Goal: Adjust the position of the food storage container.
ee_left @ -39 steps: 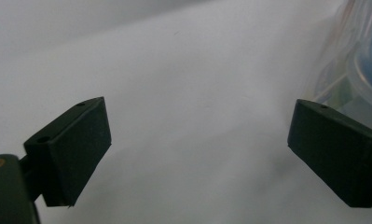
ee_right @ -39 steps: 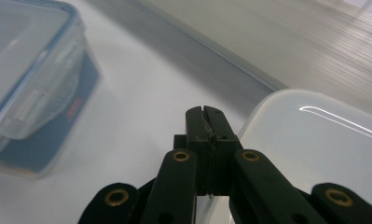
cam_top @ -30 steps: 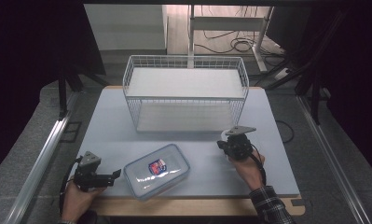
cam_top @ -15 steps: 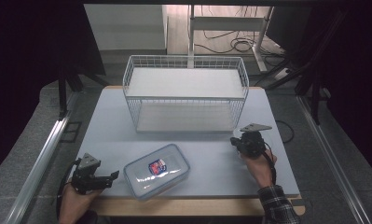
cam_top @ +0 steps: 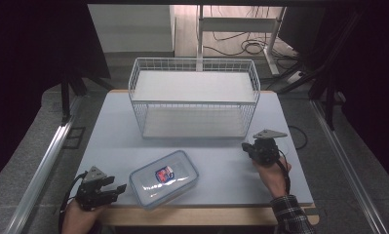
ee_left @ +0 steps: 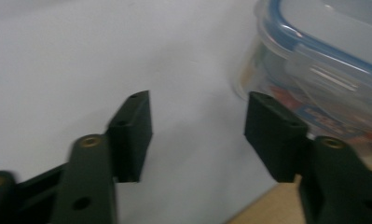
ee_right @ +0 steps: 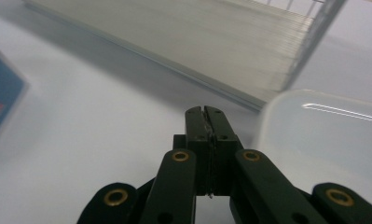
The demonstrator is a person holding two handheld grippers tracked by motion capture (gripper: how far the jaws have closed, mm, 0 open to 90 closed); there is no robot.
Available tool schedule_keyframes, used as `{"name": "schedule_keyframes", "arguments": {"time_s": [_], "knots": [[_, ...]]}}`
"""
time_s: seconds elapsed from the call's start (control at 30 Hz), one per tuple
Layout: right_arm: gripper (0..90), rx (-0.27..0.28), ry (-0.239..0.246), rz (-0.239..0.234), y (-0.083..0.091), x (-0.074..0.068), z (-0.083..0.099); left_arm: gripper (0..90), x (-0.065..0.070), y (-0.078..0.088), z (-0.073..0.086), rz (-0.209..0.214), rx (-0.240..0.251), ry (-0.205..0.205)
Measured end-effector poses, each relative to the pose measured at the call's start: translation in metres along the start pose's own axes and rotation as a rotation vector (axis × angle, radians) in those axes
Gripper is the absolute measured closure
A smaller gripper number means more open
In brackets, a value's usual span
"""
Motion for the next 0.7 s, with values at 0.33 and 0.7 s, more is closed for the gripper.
{"name": "schedule_keyframes", "arguments": {"time_s": [0.33, 0.7], "knots": [[89.1, -0.011, 0.052, -0.120, -0.003, -0.036, 0.002, 87.4, 0.030, -0.001, 0.003, 0.187, -0.048, -0.031], [88.9, -0.044, 0.122, -0.217, -0.009, -0.077, 0.005, 88.9, 0.033, -0.005, -0.006, 0.143, -0.052, -0.039]]}}
Point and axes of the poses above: each handheld gripper's, and its own axes: y roughly backward along the jaws, z roughly out of its underside, x roughly to its right, the point moved 7 cm from there along -y, roughly forward along the jaws, and after that the axes turned 9 degrees about -x, right-handed, at the moved point
